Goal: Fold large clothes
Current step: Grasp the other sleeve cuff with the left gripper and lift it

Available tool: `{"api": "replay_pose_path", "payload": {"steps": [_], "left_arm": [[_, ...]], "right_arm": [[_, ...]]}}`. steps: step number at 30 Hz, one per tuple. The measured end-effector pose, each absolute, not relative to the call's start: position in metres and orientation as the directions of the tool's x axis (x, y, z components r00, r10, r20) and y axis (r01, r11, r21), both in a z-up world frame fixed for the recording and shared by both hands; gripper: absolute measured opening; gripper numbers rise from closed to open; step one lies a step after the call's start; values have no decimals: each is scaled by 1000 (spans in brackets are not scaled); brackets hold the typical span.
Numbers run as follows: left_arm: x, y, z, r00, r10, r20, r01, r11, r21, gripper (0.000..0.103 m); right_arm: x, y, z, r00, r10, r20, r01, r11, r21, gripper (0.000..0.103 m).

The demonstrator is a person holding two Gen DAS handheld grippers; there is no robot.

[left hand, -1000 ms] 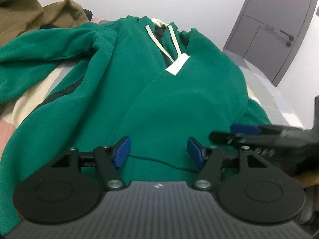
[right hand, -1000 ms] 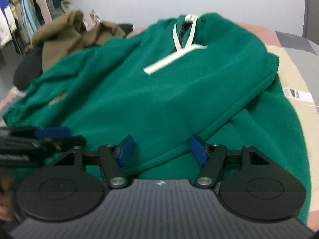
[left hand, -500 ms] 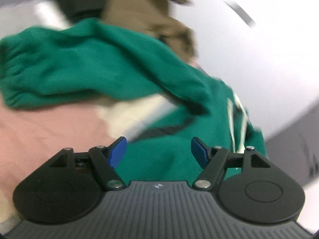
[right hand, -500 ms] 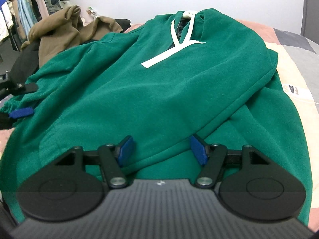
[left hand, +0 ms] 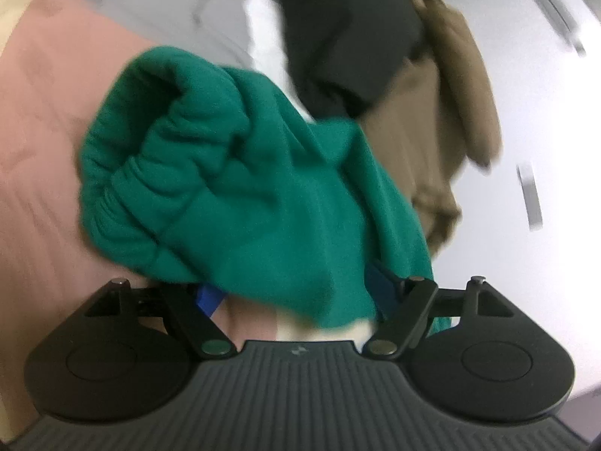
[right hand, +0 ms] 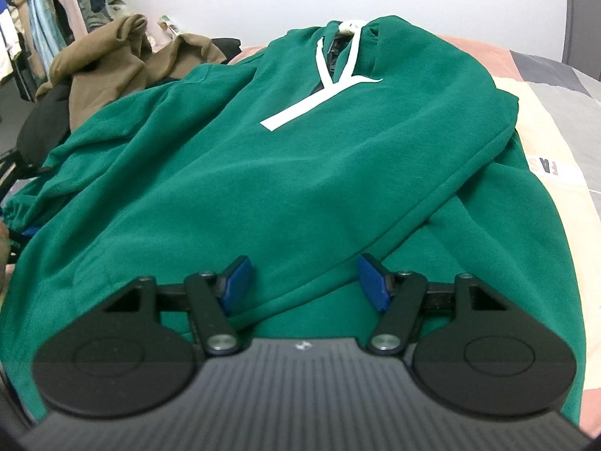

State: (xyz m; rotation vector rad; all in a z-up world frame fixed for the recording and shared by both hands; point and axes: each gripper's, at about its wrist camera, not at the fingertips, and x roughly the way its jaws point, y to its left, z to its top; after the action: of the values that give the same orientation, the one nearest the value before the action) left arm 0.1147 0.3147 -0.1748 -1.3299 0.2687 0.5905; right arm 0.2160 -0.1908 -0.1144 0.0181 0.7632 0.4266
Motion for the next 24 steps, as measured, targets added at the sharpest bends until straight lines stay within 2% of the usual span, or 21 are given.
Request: {"api": "replay_pose_path", "payload": {"steps": [3, 4, 6, 8, 11, 13, 18, 24], "left_arm": [[115, 330, -176, 798, 295, -525, -564, 60, -824, 77], [116, 334, -175, 784, 316, -534, -576, 51, -816, 71], [117, 349, -176, 752, 353, -557, -605, 32, -796, 61], [121, 362, -174, 722, 375, -582, -640, 42, -767, 42], [134, 371, -158, 667, 446, -597, -717, 167, -676, 22], [136, 367, -143, 640, 520, -566, -748, 253, -614, 16], [153, 352, -83, 671, 593, -446, -734, 447, -510, 13], [190, 288, 20, 776, 593, -216, -631, 743, -226, 12]], "right_arm": [[218, -192, -115, 642, 384, -664, -363, 915, 178, 64], [219, -193, -115, 644, 384, -662, -363, 915, 177, 64], [220, -193, -116, 647, 384, -659, -365, 914, 174, 64], [220, -191, -117, 654, 381, -654, -370, 915, 162, 65], [222, -190, -116, 665, 378, -644, -376, 915, 150, 65], [225, -190, -115, 673, 377, -636, -375, 915, 146, 65], [233, -197, -110, 687, 389, -614, -353, 917, 186, 65], [240, -209, -101, 711, 399, -579, -316, 917, 244, 65]]}}
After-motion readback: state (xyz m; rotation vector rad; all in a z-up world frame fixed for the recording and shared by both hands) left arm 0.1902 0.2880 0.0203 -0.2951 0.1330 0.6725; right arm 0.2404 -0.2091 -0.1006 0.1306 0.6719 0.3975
